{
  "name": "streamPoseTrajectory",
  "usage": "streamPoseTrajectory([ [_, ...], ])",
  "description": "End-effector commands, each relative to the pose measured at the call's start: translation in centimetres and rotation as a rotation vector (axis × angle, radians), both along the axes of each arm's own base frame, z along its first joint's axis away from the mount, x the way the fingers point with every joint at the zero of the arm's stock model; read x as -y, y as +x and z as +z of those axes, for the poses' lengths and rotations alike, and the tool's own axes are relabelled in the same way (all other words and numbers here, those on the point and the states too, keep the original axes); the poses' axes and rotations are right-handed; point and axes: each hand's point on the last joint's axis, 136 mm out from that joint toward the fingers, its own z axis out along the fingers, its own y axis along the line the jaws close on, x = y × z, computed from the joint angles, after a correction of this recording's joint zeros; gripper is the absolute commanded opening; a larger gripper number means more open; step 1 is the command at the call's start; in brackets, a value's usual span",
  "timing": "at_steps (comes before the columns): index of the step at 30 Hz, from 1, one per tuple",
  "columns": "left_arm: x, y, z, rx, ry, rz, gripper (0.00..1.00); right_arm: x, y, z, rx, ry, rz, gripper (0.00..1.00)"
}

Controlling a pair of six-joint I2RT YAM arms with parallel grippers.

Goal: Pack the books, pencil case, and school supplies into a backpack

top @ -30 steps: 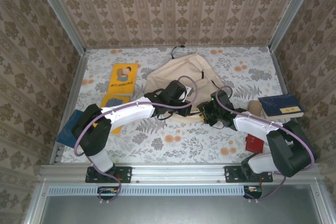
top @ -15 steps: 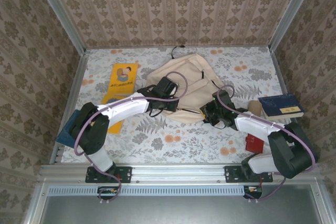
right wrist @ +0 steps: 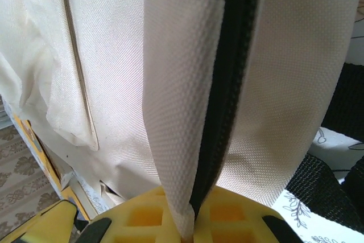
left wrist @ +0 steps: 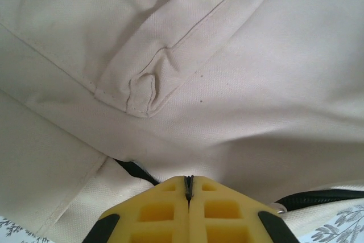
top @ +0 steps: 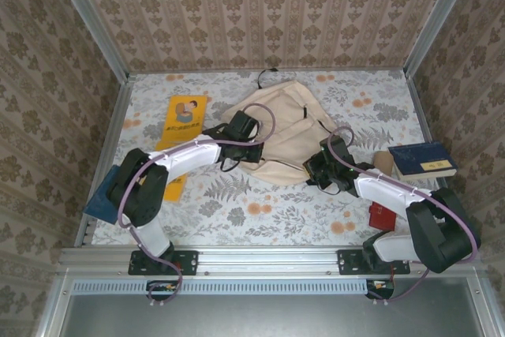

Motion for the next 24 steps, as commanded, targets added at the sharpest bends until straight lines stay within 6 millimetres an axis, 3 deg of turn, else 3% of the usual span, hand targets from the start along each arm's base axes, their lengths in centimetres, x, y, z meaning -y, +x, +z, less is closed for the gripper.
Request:
streamPoseTrajectory([
  [1, -1.0, 1.5, -0.1, 0.019, 0.030, -0.012, 0.00, 3.3, -0.8, -0.9, -0.044, -0.139, -0.054, 0.12],
  [6, 2.9, -0.4, 1.3, 0.007, -0.081, -0.162, 0.00, 1.7, -0.2, 1.7, 0.009, -0.164, 0.129, 0.48],
  [10, 5.8, -2.1, 2.3, 0.004, -0.141, -0.249, 0.00, 2.8, -1.9, 2.8, 0.003, -0.192, 0.128, 0.60],
  [15, 7.6, -2.6, 2.8, 0.007, -0.154, -0.263, 0.00, 4.2, -4.6, 3.2, -0.020, -0.181, 0.079, 0.61],
  [18, 7.6, -2.2, 2.6, 0.007, -0.142, -0.230, 0.00, 4.0, -5.8, 2.5, -0.053, -0.133, 0.061, 0.54],
  [24, 6.8, -2.0, 2.3, 0.015, -0.116, -0.194, 0.00, 2.4, -4.9, 1.6, -0.041, -0.055, 0.083, 0.41],
])
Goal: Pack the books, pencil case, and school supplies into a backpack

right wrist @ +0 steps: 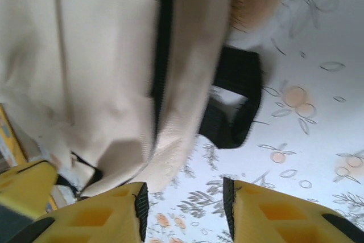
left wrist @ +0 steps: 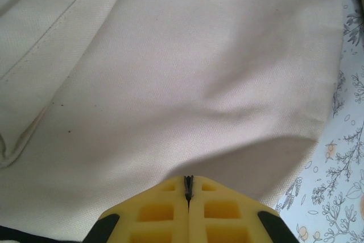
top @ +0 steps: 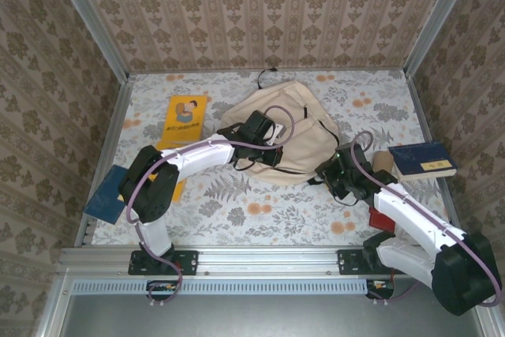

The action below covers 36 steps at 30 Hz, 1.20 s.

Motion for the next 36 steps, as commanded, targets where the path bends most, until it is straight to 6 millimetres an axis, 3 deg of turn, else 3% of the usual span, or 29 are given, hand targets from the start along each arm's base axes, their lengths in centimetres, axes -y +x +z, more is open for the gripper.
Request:
streamPoseTrajectory([
  [1, -0.1, 0.9, 0.4, 0.017, 0.002, 0.040, 0.00, -1.6, 0.7, -0.2, -0.001, 0.072, 0.029, 0.41],
  [7, -1.2, 0.9, 0.2, 0.026, 0.031, 0.068, 0.00, -3.9, 2.7, 1.2, 0.032, 0.135, 0.088, 0.42],
  [19, -1.6, 0.6, 0.3, 0.026, 0.021, 0.079, 0.00, -5.6, 4.2, 0.4, -0.046, 0.184, 0.050, 0.39],
  [26, -1.7, 0.5, 0.3, 0.025, 0.022, 0.081, 0.00, -5.4, 4.5, -0.1, -0.065, 0.166, 0.040, 0.36],
  [31, -1.7, 0.5, 0.2, 0.024, 0.021, 0.080, 0.00, -5.0, 3.7, -1.3, -0.133, 0.147, 0.007, 0.34],
  [36, -1.7, 0.3, 0.0, 0.019, 0.017, 0.077, 0.00, -4.7, 3.2, -1.8, -0.178, 0.139, -0.030, 0.43],
])
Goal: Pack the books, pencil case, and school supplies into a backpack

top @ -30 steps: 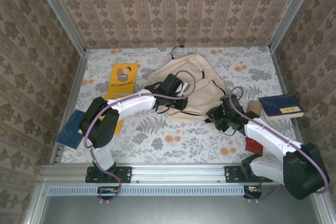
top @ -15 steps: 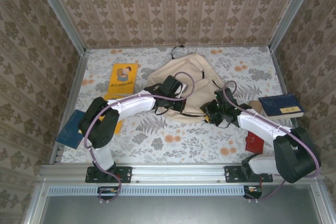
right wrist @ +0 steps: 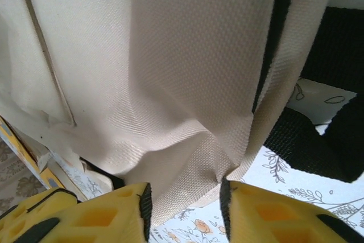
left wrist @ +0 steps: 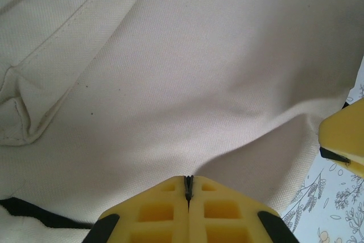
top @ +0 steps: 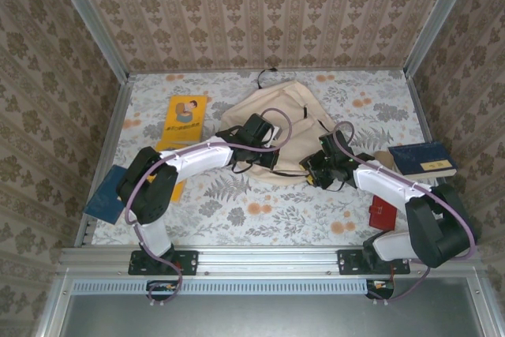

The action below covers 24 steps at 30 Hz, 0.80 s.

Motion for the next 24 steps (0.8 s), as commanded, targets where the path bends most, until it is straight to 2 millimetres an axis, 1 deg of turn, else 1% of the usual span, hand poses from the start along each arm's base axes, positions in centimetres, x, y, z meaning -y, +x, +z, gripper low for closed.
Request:
streamPoseTrajectory([
  [1, -0.3, 0.2, 1.0, 0.011, -0.027, 0.021, 0.00, -0.2, -0.2, 0.0, -0.052, 0.001, -0.032, 0.43],
  [3, -0.3, 0.2, 0.9, 0.011, -0.029, 0.020, 0.00, -0.3, 0.0, 0.2, -0.057, 0.002, -0.035, 0.43],
  [4, -0.4, 0.1, 0.9, 0.009, -0.028, 0.022, 0.00, -0.5, 0.1, -0.2, -0.074, -0.004, -0.033, 0.43],
  [8, -0.5, 0.1, 0.8, 0.009, -0.027, 0.023, 0.00, -1.2, 0.8, -0.3, -0.078, 0.003, -0.023, 0.40],
  [13, -0.7, 0.0, 0.6, 0.009, -0.019, 0.027, 0.00, -1.4, 1.2, 0.0, -0.067, -0.008, -0.021, 0.30],
  [19, -1.5, 0.4, 0.3, 0.017, 0.008, 0.063, 0.00, -0.8, 0.7, 0.1, -0.064, -0.030, -0.026, 0.17],
  [24, -3.2, 1.5, -0.2, 0.027, 0.037, 0.132, 0.00, 0.3, -0.2, -0.4, -0.068, -0.074, -0.034, 0.09],
])
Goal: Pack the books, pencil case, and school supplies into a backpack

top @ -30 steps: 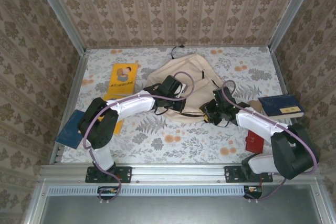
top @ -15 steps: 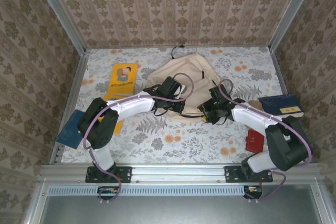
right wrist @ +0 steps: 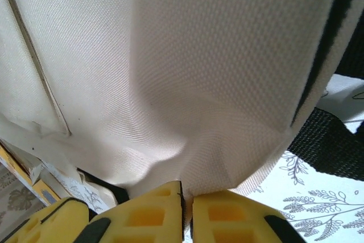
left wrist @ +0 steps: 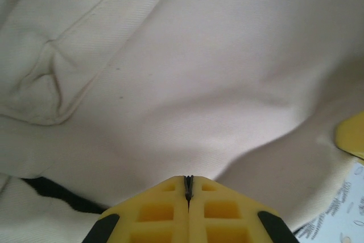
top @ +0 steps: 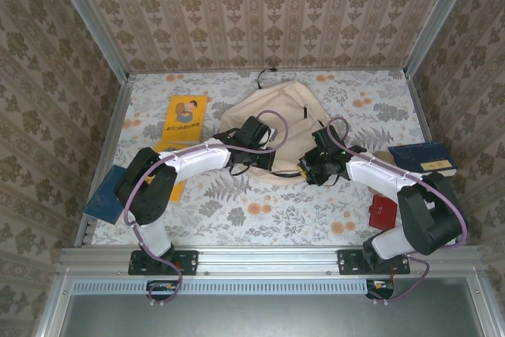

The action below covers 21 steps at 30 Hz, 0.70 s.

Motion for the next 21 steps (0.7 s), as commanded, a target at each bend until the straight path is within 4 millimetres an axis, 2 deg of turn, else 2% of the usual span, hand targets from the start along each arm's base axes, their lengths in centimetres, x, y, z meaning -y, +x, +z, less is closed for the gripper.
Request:
streamPoseTrajectory([
  [1, -1.8, 1.2, 0.9, 0.032, 0.013, 0.076, 0.00, 1.3, -1.2, -0.3, -0.019, -0.058, -0.021, 0.08],
  [3, -2.6, 1.8, 0.6, 0.037, 0.028, 0.095, 0.00, 1.8, -1.9, -1.0, -0.040, -0.079, -0.020, 0.07],
  [4, -3.0, 2.1, 0.4, 0.037, 0.034, 0.105, 0.00, 1.9, -1.9, -0.4, -0.018, -0.073, -0.020, 0.06],
  [11, -4.8, 4.3, -1.0, 0.022, 0.080, 0.138, 0.00, 2.8, -3.4, -1.2, -0.041, -0.110, -0.013, 0.02],
  [21, -6.4, 5.4, -2.6, 0.004, 0.136, 0.186, 0.00, 3.4, -3.3, -0.4, -0.004, -0.127, -0.017, 0.01],
])
